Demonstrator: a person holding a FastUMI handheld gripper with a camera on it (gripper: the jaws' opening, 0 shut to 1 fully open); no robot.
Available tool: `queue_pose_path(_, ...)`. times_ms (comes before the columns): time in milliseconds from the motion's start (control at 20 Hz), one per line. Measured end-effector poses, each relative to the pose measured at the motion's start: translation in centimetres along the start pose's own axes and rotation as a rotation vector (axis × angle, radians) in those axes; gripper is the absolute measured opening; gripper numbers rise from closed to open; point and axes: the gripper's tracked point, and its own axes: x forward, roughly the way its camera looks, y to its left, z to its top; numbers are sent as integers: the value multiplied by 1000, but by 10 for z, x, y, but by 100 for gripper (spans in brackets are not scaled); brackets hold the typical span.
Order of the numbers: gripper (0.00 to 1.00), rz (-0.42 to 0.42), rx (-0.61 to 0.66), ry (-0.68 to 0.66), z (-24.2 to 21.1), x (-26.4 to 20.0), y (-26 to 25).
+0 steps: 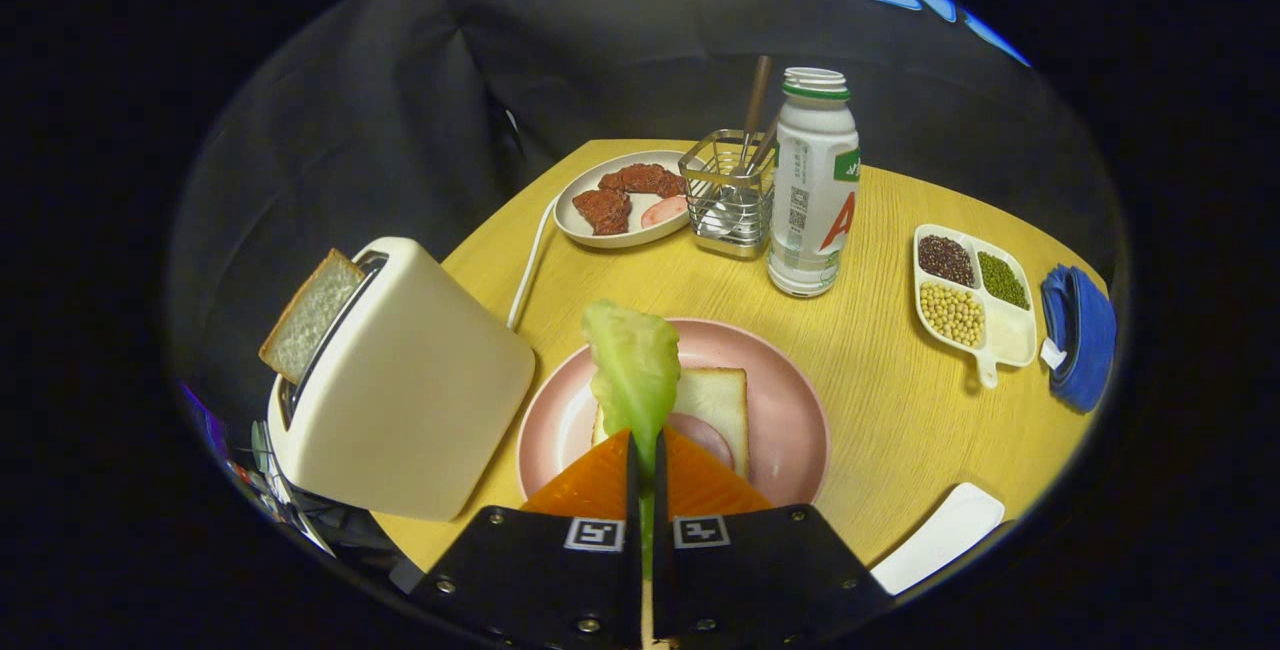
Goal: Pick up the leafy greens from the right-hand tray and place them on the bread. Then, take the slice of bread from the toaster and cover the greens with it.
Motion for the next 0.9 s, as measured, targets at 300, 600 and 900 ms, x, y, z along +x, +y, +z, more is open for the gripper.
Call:
queue_pose_path(300,27,-50,-53,2,0,5,-1)
queue_pose_path(600,38,-59,-96,6,-1,4,2)
queue_pose_path(900,67,-72,-108,-6,2,0,-1)
